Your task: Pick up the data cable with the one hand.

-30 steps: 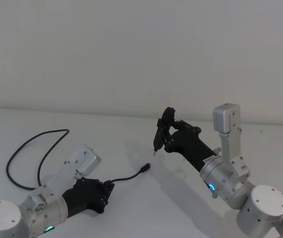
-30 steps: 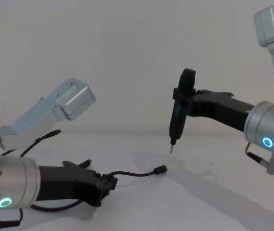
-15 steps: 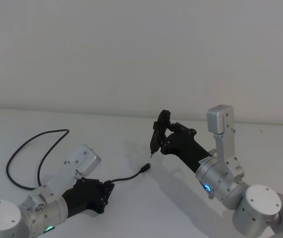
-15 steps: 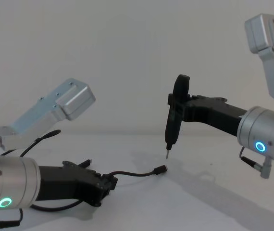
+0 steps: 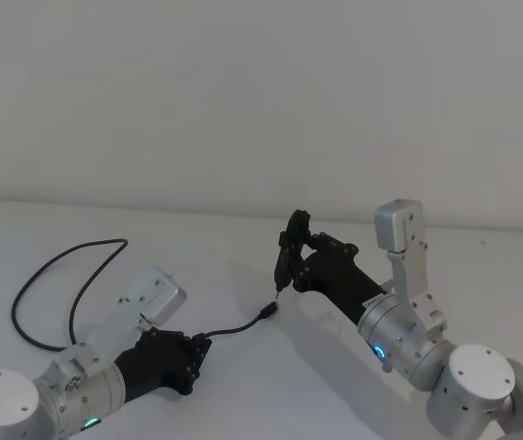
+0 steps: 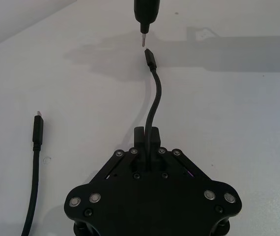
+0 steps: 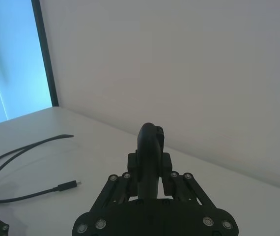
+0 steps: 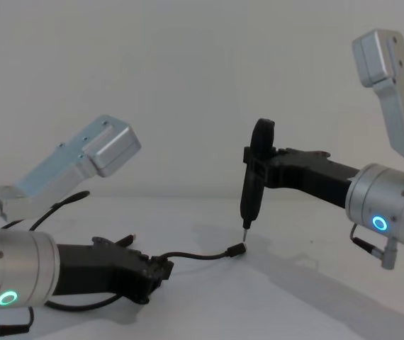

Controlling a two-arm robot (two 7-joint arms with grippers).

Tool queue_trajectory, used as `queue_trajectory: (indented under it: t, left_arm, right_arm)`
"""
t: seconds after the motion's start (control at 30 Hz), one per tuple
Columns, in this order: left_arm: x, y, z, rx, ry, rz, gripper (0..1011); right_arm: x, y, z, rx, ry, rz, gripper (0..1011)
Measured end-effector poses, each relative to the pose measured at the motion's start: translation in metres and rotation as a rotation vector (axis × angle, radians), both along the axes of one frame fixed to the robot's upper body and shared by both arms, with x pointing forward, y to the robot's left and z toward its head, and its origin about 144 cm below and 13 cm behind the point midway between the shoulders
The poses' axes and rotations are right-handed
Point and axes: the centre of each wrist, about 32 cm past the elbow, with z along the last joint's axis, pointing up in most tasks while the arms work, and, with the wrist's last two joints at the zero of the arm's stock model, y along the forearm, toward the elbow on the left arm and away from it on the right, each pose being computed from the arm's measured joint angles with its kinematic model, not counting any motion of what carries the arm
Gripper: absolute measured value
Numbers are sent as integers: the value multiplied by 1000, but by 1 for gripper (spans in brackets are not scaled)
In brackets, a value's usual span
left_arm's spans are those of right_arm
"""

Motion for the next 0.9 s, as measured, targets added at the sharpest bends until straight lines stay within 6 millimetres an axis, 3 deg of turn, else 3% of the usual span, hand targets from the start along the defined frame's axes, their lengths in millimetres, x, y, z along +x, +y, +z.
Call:
queue_trajectory:
  t: [0.9]
  left_arm:
    - [0,0,0,0,0,0,42]
  right_arm:
    - [-2,-2,-3,-14,17,2,275]
